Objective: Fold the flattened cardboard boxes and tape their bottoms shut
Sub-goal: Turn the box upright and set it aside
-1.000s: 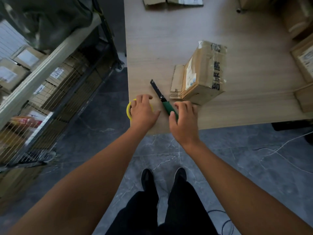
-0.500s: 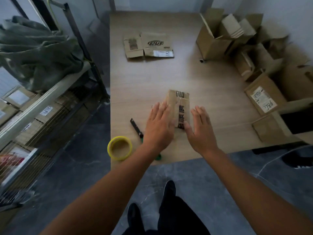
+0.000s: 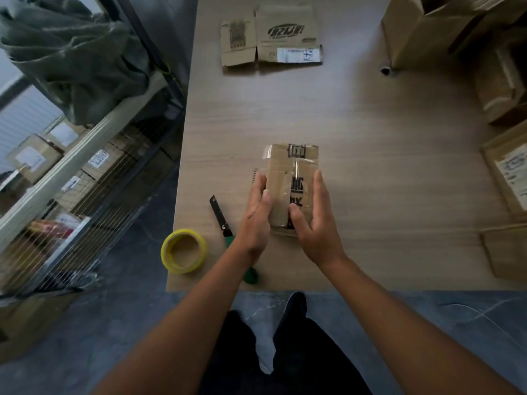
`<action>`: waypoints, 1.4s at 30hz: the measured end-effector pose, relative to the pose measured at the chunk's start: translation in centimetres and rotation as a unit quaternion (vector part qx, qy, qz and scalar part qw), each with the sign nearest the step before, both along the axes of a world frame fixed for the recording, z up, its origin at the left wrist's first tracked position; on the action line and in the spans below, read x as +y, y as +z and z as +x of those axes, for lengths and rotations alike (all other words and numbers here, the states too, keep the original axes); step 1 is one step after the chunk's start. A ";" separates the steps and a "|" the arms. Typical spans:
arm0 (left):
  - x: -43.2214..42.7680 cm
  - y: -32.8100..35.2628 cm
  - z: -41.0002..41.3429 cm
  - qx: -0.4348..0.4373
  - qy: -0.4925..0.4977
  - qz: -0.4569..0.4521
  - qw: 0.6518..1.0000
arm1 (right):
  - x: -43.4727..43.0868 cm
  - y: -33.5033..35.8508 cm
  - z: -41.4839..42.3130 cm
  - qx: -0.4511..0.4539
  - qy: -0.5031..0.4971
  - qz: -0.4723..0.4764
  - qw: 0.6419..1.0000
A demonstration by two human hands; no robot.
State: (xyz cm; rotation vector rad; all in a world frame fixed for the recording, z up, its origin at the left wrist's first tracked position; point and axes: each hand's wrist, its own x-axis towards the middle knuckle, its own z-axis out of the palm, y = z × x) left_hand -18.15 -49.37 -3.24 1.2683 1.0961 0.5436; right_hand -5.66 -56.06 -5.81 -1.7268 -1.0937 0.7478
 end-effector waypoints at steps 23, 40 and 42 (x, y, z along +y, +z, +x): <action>7.4 0.3 4.3 0.065 -0.023 -0.030 0.997 | 7.4 1.5 4.0 0.165 -0.072 -0.149 0.972; 0.0 9.3 4.1 -0.078 0.015 0.035 0.996 | 0.1 13.9 7.1 0.236 -0.064 -0.054 0.968; -2.1 9.4 3.9 -0.095 0.024 0.049 0.994 | -2.5 14.8 7.5 0.257 -0.057 -0.029 0.964</action>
